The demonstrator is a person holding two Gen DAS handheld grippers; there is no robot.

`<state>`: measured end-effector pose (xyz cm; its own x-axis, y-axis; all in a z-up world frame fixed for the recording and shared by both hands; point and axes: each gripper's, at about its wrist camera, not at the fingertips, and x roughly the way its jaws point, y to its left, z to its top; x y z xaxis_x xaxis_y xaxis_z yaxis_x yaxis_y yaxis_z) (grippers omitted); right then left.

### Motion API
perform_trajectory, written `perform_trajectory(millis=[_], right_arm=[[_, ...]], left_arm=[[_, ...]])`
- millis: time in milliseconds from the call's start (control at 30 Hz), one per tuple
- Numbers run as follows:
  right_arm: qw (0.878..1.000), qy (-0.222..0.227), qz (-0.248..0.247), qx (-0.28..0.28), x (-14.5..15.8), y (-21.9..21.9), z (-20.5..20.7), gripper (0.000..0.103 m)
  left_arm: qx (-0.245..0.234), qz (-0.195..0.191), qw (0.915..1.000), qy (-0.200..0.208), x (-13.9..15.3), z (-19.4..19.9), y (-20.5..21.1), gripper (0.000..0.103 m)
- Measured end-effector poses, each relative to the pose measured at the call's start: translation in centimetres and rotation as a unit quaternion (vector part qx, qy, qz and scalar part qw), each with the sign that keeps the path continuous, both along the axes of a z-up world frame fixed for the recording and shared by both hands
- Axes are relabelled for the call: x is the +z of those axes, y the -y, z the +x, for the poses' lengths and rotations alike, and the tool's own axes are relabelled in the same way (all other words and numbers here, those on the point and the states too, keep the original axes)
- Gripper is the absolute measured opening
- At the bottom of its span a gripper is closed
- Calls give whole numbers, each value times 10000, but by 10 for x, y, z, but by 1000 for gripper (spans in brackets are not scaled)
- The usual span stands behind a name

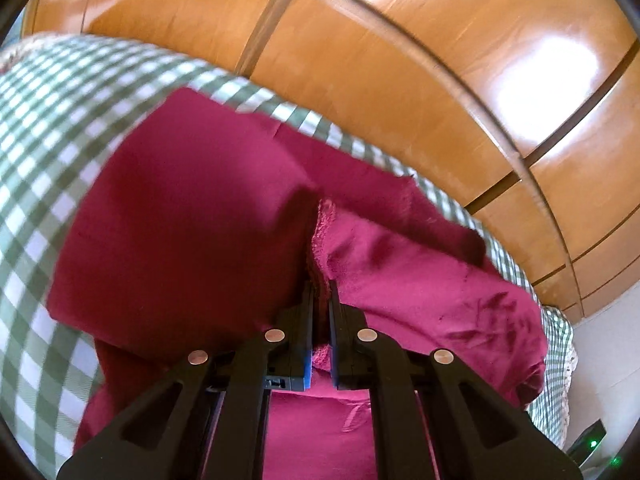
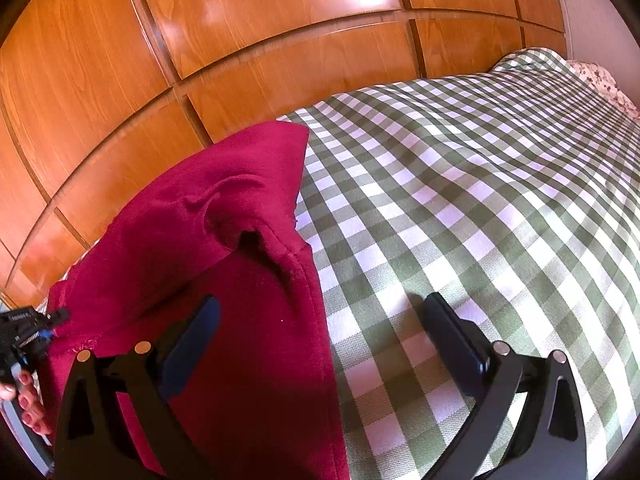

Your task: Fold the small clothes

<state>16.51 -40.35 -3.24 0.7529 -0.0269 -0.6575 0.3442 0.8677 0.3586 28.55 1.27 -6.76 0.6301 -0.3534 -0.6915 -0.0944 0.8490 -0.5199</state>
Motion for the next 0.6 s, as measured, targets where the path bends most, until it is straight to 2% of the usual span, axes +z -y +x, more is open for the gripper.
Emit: perform_trajectory(millis=[100,233,367,433,500,533,600], right_arm=[[9994,-257,-211,-10,2,-5,7,101],[9940,-791,-757,-6,4,-15,27,101],[9889,-1005,-1094,-97,6,-11,55,101],[9882,-961,-1183,-172,9,-6,64,101],[9907,-505,-1157,-511,21,7,54,101],[9905,-420,-1113,-693,23,14,48,101],[9856,-613,-1035,-1186,15,33,34,101]], left_arm=[[20,-162,9998,96,-10,-1,-3,5],[-127,3,9992,371,-15,-6,2,5],[-126,-184,9989,414,-17,-7,-2,5],[-134,-203,9988,426,-17,-7,-4,5],[-141,-188,9988,433,-18,-8,-5,5],[-145,-185,9987,444,-18,-8,-5,6],[-215,-199,9984,484,-20,-9,-5,8]])
